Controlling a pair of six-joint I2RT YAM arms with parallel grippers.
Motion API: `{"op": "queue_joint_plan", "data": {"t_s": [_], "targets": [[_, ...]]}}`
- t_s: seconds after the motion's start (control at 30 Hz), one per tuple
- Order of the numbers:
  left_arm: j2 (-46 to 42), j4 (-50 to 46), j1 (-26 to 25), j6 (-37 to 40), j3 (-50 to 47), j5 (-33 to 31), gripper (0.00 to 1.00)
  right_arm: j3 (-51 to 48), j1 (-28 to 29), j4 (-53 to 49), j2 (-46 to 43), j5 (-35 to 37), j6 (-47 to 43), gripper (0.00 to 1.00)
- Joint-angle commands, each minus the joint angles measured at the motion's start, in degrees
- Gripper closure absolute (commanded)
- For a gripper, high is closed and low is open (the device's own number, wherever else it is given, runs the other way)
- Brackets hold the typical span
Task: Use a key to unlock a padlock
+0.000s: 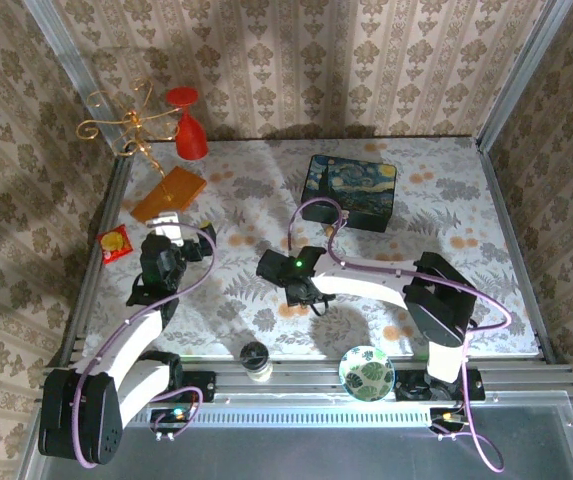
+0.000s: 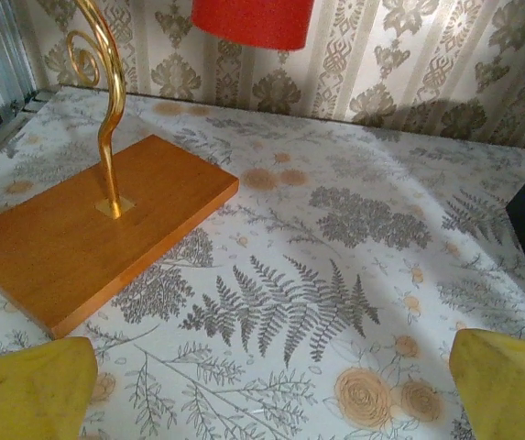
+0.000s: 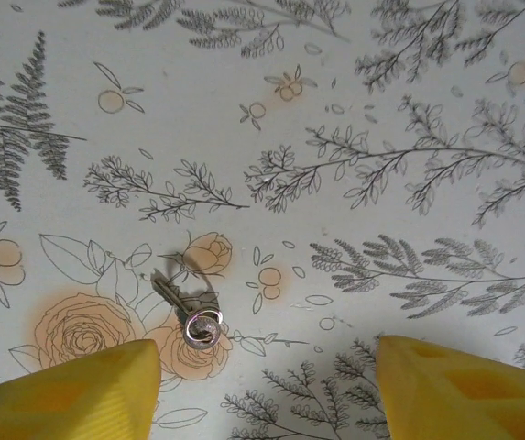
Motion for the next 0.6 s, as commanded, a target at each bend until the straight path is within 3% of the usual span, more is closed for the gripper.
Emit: {"op": "queue_joint_plan", "data": {"t_s": [0.0, 0.4, 0.57], "targets": [[-1.40, -0.70, -0.39, 0.42, -1.30, -0.81, 0.00, 0.63, -0.23, -1.31, 1.60, -3.42, 3.22, 0.42], [-0.89, -0.02, -0.40, -0.02, -2.23, -1.00, 0.00, 0.66, -0.40, 3.54, 6.17, -7.79, 3.30, 0.60], [-0.42, 0.34, -0.40, -0.27, -2.23, -1.07, 0.00, -0.40, -0.80, 5.48, 6.89, -9.15, 3.31, 0.63]]}}
